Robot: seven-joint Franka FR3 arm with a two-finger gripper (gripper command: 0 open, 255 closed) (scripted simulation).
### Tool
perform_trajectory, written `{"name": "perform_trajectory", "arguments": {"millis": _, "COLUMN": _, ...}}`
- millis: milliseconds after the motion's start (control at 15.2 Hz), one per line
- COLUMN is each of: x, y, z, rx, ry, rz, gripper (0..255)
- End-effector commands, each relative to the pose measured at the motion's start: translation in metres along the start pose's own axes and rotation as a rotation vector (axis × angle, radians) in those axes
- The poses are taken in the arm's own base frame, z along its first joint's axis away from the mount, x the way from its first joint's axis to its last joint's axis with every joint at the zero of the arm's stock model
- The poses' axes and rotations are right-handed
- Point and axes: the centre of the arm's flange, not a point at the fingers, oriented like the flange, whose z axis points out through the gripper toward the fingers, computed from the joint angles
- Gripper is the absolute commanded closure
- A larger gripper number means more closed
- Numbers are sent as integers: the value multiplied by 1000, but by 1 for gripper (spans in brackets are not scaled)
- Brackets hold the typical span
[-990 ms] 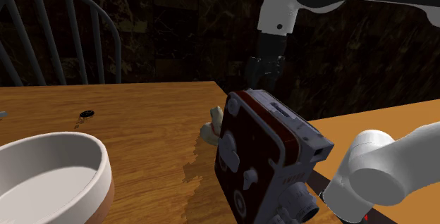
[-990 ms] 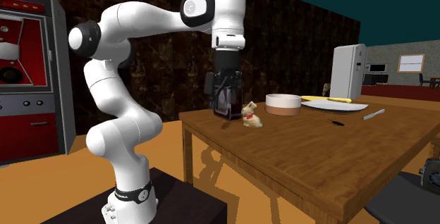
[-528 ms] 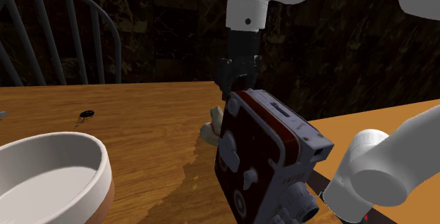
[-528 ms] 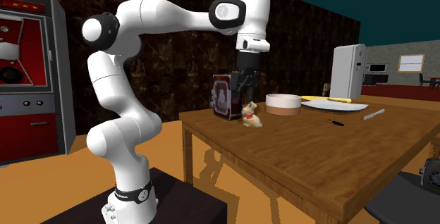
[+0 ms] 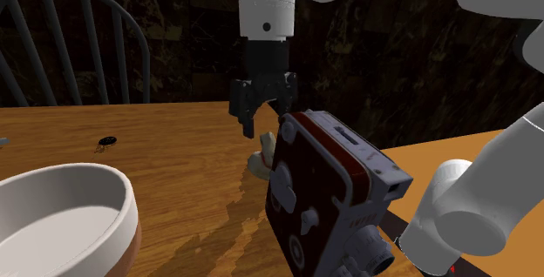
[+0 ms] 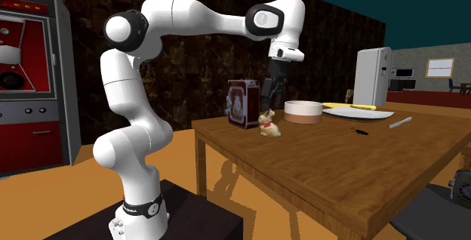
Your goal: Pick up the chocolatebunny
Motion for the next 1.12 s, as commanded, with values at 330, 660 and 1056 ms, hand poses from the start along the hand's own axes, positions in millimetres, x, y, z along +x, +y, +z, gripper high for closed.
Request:
{"name": "perform_trajectory", "arguments": {"millis": 330, "x": 5, "y": -2, "z": 28, "rx": 0, "ry": -1, "rz": 0, "gripper": 0}}
{"name": "perform_trajectory", "arguments": {"millis": 660, "x": 5, "y": -2, "z": 28, "rx": 0, "ry": -1, "rz": 0, "gripper": 255}}
{"name": "perform_trajectory", "arguments": {"millis": 1056, "x": 4, "y": -2, "z": 23, "rx": 0, "ry": -1, "rz": 0, "gripper": 255}}
